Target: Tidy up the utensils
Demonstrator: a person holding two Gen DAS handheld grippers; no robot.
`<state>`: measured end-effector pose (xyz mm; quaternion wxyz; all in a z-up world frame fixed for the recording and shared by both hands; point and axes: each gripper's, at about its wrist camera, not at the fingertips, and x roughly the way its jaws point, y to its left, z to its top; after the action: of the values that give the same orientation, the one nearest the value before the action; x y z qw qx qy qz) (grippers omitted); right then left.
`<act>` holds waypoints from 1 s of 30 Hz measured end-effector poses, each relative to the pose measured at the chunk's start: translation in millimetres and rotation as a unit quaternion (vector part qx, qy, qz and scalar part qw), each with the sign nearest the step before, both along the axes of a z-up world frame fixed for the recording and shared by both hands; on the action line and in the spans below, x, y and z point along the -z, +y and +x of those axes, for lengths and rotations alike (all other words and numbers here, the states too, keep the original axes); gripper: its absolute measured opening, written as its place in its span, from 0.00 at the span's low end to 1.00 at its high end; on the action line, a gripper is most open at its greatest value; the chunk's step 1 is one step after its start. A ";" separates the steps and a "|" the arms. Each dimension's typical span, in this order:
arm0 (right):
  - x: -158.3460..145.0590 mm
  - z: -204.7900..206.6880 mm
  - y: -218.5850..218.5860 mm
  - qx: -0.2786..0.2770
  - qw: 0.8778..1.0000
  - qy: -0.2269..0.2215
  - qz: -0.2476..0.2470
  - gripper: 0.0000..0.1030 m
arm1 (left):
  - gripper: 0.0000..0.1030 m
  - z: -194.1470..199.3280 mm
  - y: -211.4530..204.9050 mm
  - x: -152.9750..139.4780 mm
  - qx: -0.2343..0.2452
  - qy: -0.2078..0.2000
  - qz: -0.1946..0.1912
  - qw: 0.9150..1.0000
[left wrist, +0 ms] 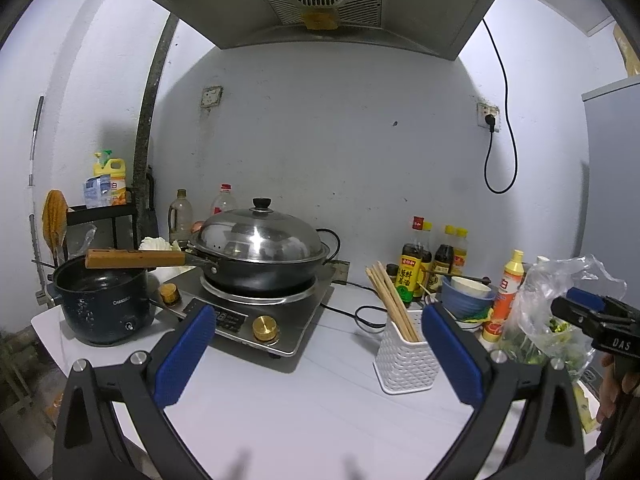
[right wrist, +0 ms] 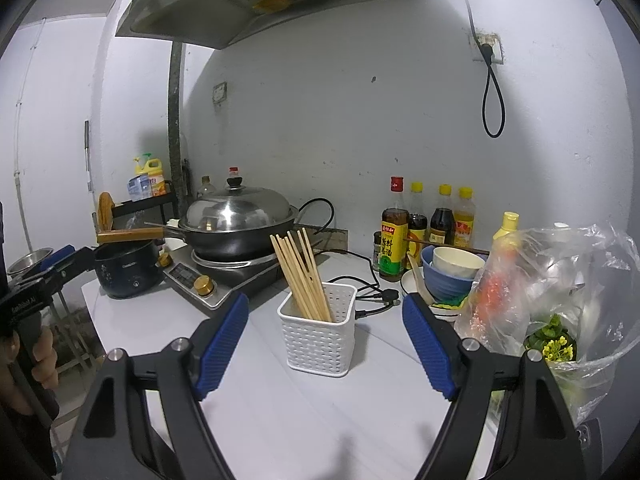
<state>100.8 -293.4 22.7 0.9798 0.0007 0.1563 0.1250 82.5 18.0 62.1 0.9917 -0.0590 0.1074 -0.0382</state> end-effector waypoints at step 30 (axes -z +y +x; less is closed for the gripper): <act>0.5 4.6 -4.8 0.012 1.000 0.002 -0.003 0.76 | 1.00 4.8 -11.3 -1.1 0.016 0.001 0.006 1.000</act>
<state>105.4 -298.1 22.2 0.9809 -0.0002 0.1589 0.1123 87.3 6.8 63.2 0.9912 -0.0509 0.1096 -0.0535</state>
